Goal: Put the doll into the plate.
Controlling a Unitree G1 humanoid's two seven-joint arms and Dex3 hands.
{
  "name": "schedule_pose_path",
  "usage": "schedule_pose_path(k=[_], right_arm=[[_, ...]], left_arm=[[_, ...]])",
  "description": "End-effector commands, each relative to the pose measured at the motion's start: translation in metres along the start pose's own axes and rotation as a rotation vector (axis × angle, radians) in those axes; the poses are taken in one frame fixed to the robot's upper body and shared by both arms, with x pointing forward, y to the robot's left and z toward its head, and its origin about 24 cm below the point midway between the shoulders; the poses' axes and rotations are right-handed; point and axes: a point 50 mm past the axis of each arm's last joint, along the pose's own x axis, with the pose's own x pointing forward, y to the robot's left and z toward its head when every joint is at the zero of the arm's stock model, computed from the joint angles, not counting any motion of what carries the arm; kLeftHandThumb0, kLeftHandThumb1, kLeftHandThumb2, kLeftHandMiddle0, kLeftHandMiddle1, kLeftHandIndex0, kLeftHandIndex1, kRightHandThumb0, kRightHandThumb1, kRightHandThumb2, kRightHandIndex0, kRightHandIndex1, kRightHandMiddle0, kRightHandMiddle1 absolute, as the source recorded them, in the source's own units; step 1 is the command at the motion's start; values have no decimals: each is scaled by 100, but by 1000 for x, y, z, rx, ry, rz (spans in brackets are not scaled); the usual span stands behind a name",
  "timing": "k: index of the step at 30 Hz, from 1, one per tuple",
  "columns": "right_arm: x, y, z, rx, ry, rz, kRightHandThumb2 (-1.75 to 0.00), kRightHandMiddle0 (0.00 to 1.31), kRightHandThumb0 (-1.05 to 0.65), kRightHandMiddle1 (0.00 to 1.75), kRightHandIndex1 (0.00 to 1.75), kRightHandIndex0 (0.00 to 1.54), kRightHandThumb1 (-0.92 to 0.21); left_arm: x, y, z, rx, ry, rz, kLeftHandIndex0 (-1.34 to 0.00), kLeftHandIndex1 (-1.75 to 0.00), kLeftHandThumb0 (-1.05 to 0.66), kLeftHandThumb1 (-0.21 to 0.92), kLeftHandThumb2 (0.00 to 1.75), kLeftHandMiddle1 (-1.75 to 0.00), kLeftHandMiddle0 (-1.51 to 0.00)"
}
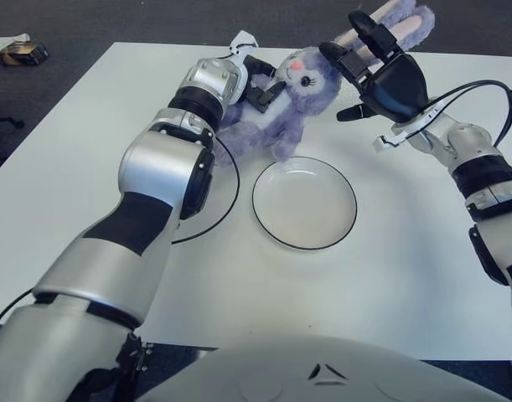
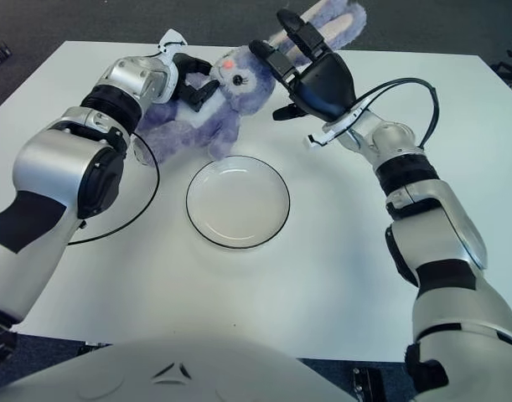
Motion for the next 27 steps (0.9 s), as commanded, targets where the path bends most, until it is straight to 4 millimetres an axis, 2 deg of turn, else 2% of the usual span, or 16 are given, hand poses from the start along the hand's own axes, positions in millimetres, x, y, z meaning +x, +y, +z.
schedule_pose_path(k=[1,12,19,22,27], right_arm=[[8,-2,-4,-39,-11,-24,-43,0,-88,42,0,0,-83],[13,2,-6,-79,-9,-27,-40,0,-88,39,0,0,-86],[14,4,-5,-120,-34,-65,-39,0,-86,38,0,0,-87],[14,5,-5,-127,-39,-75,-38,0,-85,38,0,0,-87],[15,6,-2,-130,-45,-108,-39,0,-85,39,0,0,-89]], left_arm=[[-3,-1,11,-22,-17,-13,-61,-175,0,5,152,-143,-92],[-3,-8,16,17,8,-63,-56,-175,0,9,153,-157,-84],[-2,-12,18,-127,-49,-62,-53,-175,0,13,147,-154,-83],[-1,-12,18,-121,-54,-56,-50,-175,0,17,144,-158,-79],[-1,-15,23,-10,-61,-58,-43,-175,0,24,138,-166,-71]])
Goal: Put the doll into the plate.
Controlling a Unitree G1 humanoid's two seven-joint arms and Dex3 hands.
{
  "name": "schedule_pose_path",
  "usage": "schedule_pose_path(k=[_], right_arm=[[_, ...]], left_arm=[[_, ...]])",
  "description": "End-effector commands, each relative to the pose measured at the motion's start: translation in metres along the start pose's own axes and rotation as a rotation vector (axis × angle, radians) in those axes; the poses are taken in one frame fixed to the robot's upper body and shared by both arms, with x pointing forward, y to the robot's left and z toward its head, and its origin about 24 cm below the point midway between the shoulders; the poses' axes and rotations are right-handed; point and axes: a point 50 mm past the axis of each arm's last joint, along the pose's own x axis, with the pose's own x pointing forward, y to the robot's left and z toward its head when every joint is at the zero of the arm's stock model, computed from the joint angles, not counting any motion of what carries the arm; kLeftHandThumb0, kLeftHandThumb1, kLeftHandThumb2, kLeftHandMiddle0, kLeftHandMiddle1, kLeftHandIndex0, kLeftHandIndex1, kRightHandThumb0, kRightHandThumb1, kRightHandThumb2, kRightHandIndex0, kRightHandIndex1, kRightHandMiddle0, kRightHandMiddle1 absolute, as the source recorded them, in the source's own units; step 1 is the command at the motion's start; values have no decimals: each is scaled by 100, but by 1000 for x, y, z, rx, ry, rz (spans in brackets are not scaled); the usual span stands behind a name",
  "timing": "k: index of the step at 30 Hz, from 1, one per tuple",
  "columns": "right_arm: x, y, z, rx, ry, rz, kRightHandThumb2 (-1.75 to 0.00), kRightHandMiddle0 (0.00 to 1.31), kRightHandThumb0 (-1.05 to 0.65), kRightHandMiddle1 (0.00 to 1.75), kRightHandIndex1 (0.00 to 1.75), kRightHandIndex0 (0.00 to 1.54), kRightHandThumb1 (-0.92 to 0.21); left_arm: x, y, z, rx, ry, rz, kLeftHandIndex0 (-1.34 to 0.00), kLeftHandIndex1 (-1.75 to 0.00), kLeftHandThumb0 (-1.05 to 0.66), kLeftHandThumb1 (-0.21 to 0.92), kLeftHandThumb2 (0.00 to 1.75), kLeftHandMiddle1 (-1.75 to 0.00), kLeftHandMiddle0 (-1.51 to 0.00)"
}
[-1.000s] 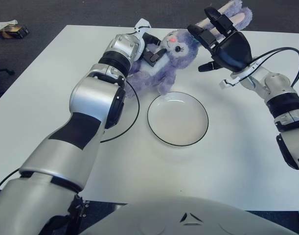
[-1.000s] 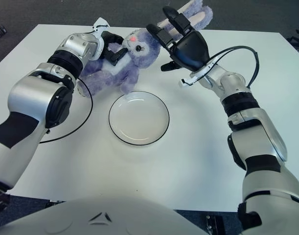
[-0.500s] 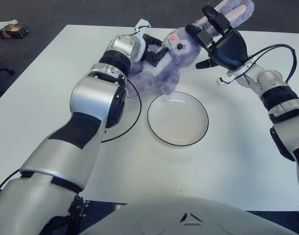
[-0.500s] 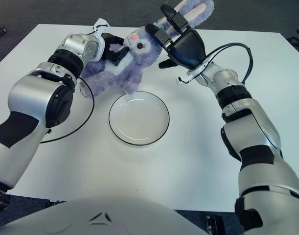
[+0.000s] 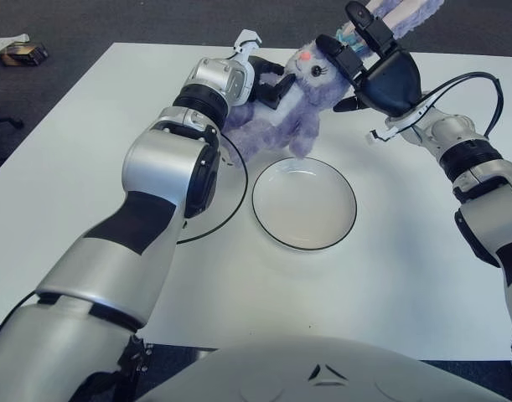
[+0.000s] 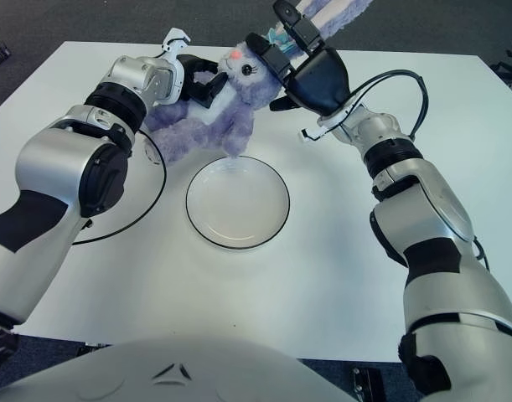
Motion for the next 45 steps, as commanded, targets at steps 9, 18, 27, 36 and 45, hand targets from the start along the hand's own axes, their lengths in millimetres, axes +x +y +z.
schedule_pose_path(k=[9,18,27,36,45], right_arm=[[8,2,7,-3,-14,-57,-39,0,-85,38,0,0,-91],[11,3,11,13,-30,-62,-43,0,-85,37,0,0,-92],[13,5,15,30,-57,-55,-54,0,-86,34,0,0,-92],[15,5,18,68,-58,-49,-55,0,-84,36,0,1,-92],[17,5,21,83,-65,-48,-54,0,-83,46,2,4,-92]], left_arm=[[-8,-9,14,-207,71,-98,-40,-174,0,32,131,-170,-60],[-3,-17,7,-129,-182,-373,-5,-128,-12,34,121,-143,-25],[-10,-25,9,-119,-254,-634,0,-15,-71,90,88,-17,-1],[-13,-21,15,-72,-174,-592,0,-1,-75,92,86,-5,0],[-11,-26,16,-51,-119,-558,0,0,-78,92,87,-2,0]])
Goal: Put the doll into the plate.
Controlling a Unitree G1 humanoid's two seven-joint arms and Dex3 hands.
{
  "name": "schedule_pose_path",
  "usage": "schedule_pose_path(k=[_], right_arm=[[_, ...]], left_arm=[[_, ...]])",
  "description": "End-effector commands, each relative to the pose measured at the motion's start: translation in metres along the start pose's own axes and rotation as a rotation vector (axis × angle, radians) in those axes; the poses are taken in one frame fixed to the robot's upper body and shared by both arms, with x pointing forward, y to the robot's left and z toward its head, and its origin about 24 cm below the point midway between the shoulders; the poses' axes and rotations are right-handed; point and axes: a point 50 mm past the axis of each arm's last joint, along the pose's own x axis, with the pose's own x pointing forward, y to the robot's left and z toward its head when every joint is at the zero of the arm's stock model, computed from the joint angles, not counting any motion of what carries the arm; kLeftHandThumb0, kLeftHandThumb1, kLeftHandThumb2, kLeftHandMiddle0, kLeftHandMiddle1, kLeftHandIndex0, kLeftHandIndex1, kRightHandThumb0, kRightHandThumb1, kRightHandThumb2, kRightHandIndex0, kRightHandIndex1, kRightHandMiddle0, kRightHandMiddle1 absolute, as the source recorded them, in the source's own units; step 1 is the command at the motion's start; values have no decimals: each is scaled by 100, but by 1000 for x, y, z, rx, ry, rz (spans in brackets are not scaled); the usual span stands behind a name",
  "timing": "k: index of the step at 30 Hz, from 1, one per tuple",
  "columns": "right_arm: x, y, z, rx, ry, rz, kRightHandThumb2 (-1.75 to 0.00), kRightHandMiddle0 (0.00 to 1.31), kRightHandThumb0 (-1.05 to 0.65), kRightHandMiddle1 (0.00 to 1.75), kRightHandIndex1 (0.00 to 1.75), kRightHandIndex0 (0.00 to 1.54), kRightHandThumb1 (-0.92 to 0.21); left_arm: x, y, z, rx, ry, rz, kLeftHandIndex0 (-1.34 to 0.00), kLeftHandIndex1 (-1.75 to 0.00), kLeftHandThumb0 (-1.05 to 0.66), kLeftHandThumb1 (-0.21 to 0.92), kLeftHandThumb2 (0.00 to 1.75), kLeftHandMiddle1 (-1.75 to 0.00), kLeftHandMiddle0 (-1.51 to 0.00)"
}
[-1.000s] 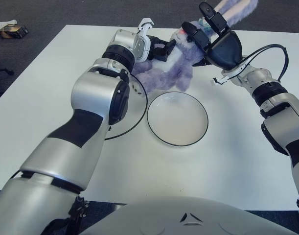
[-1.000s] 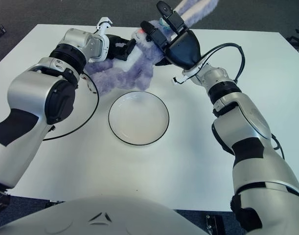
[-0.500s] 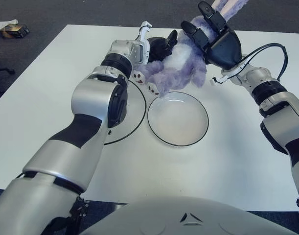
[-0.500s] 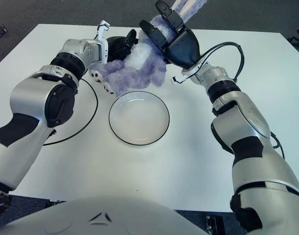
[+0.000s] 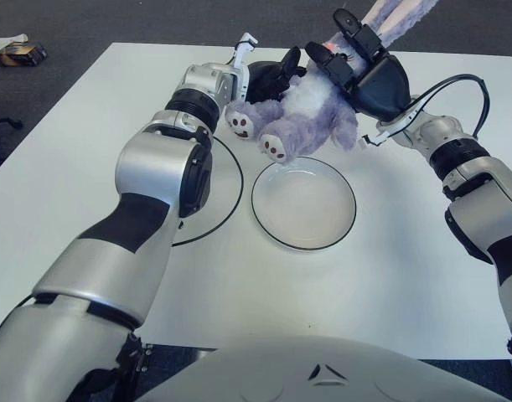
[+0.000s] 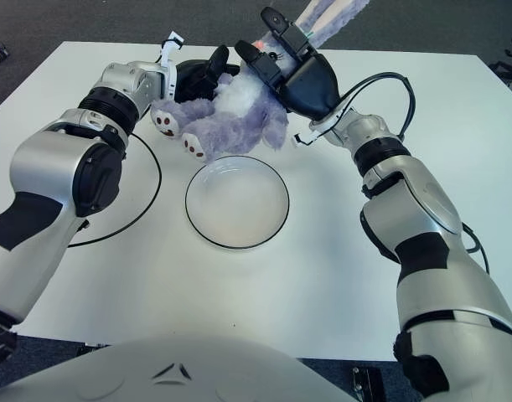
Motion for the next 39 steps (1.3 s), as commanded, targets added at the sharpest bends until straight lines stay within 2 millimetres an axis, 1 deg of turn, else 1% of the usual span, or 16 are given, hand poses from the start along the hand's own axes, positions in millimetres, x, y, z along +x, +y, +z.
schedule_pose_path(k=[1,6,8,10,11,13,14,15,16,17,18,20,25,32,35,39], right_arm=[[14,-2,6,32,-28,-34,-54,0,-82,47,2,4,-92],[16,-2,9,62,-41,-36,-49,0,-77,60,8,14,-92],[17,-3,11,72,-50,-45,-50,0,-70,77,43,11,-90],[18,-3,11,77,-56,-51,-71,0,-57,116,94,7,-78],[18,-3,11,81,-56,-51,-74,0,-55,121,102,6,-76],[18,-4,11,93,-52,-44,-61,11,-43,153,124,9,-85],[19,-4,11,99,-50,-39,-61,11,-43,153,124,9,-85],[19,-4,10,107,-46,-32,-62,19,-22,163,141,14,-84],[19,-4,10,113,-44,-27,-62,19,-22,163,141,14,-84],[19,-4,10,116,-40,-21,-72,27,-14,167,139,28,-74],[19,-4,9,118,-35,-15,-79,32,-11,169,136,36,-67],[19,-4,9,120,-28,-8,-102,45,-5,172,130,60,-46],[19,-5,8,122,-12,-4,-125,53,-1,174,134,76,-27],[18,-5,7,164,18,8,-142,51,0,175,156,78,-18],[17,-5,6,179,44,19,-145,50,0,175,162,77,-17],[16,-4,4,184,63,31,-147,49,0,175,166,77,-16]], left_arm=[[8,-12,14,-13,-17,-23,0,0,-79,92,87,-1,0],[10,-8,4,-130,-27,22,0,0,-78,92,86,-1,-1],[10,-9,3,-143,-5,15,0,-27,-73,92,81,-17,-11],[10,-11,4,-144,10,5,0,-59,-68,92,77,-52,-15],[11,-12,4,-137,17,5,0,-63,-67,92,76,-58,-16],[12,-13,6,-136,24,12,0,-89,-63,92,76,-79,-24],[12,-14,8,-139,25,16,0,-89,-63,92,76,-79,-24],[11,-15,13,-153,31,26,0,-114,-60,92,76,-96,-27],[10,-16,16,-163,35,33,0,-114,-60,92,76,-96,-27],[10,-18,22,-150,51,58,-7,-136,-51,92,68,-110,-29],[11,-16,23,-92,74,115,-9,-144,-48,92,64,-117,-30],[13,-15,24,-19,97,181,-17,-162,-23,84,66,-138,-32],[18,-4,11,87,124,399,-26,-173,-4,68,83,-156,-35],[21,-1,10,126,99,529,-34,-174,0,52,106,-166,-41],[23,-4,12,162,113,544,-38,-175,0,43,115,-163,-51],[20,0,12,159,85,532,-39,-172,0,33,129,-171,-61]])
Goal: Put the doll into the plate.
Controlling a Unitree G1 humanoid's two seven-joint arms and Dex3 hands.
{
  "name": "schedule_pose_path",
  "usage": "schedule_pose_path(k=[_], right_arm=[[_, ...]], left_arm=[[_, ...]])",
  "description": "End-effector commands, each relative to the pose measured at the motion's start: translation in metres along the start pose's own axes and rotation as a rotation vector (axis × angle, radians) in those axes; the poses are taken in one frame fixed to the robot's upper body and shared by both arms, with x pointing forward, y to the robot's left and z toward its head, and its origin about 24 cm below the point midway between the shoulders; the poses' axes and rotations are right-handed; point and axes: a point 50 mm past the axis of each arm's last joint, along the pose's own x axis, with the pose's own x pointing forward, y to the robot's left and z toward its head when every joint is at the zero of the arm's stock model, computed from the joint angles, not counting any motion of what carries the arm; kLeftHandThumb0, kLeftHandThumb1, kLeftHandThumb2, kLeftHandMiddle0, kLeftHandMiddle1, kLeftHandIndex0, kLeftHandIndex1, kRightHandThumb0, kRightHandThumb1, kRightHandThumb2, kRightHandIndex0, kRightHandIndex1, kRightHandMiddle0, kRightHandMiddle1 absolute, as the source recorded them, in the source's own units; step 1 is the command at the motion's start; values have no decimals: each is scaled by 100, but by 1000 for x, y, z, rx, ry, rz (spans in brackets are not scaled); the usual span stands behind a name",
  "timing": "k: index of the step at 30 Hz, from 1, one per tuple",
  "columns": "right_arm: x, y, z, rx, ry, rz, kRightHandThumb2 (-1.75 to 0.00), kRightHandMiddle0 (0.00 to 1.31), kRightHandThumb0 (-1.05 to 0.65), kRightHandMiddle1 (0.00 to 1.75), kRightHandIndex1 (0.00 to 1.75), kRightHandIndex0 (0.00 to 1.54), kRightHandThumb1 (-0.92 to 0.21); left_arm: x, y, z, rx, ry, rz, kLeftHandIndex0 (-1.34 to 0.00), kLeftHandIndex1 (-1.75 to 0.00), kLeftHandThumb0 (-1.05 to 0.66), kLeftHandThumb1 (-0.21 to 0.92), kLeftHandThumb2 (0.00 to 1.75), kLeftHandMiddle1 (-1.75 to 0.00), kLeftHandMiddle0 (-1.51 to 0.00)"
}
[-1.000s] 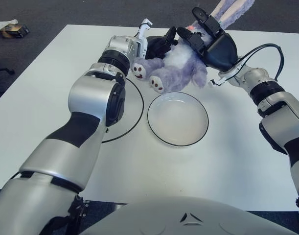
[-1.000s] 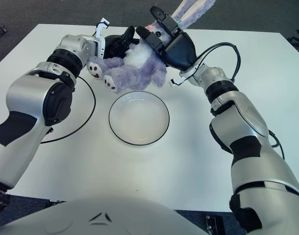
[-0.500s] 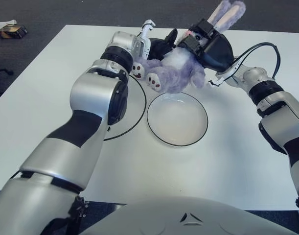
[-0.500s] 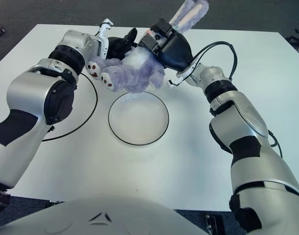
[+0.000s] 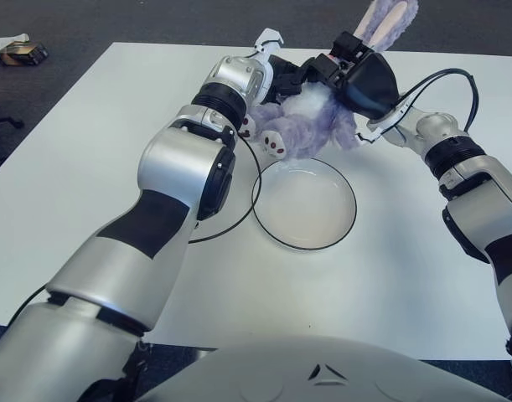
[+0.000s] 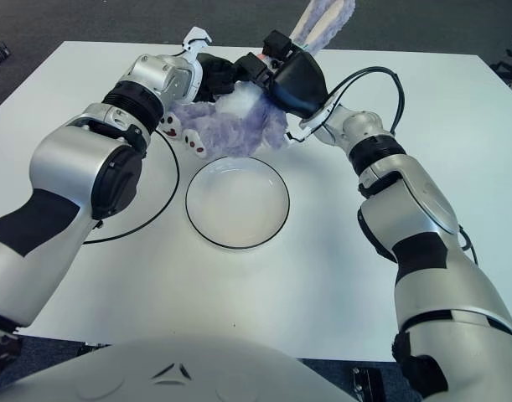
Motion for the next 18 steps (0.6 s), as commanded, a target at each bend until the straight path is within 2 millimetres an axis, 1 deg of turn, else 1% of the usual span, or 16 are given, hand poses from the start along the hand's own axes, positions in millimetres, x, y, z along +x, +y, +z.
schedule_pose_path(k=[1,3,4,6,9,11,13,18], right_arm=[[1,-2,-1,13,29,-17,-148,49,0,175,166,77,-16],[0,-2,-2,16,42,-21,-148,49,0,175,167,76,-16],[0,-2,-2,20,49,-24,-149,49,0,175,168,76,-16],[0,-3,-2,23,55,-26,-149,49,0,175,168,76,-16],[-1,-3,-2,45,71,-38,-149,49,0,175,169,76,-16],[-2,-4,-3,65,84,-47,-150,50,0,175,169,76,-15],[-2,-5,-3,72,89,-49,-151,51,0,175,168,77,-14],[-5,-5,-6,100,136,-52,-152,52,0,175,168,78,-13]], left_arm=[[0,0,2,-20,-22,-12,-39,-172,0,33,130,-172,-62],[-1,-1,2,-89,-21,-37,-41,-166,0,32,131,-174,-64],[-1,-1,1,-119,-20,-47,-42,-169,0,35,128,-174,-57],[-1,-1,1,-142,-18,-53,-42,-172,0,38,125,-174,-50],[-1,3,-3,-155,-18,-45,-42,-174,0,40,122,-175,-45],[-2,10,-7,-158,-37,-28,-42,-174,-1,41,122,-175,-44],[-3,13,-8,-159,-45,-22,-42,-174,-1,40,122,-175,-44],[-7,25,-5,-118,-101,44,-44,-175,-1,38,125,-175,-46]])
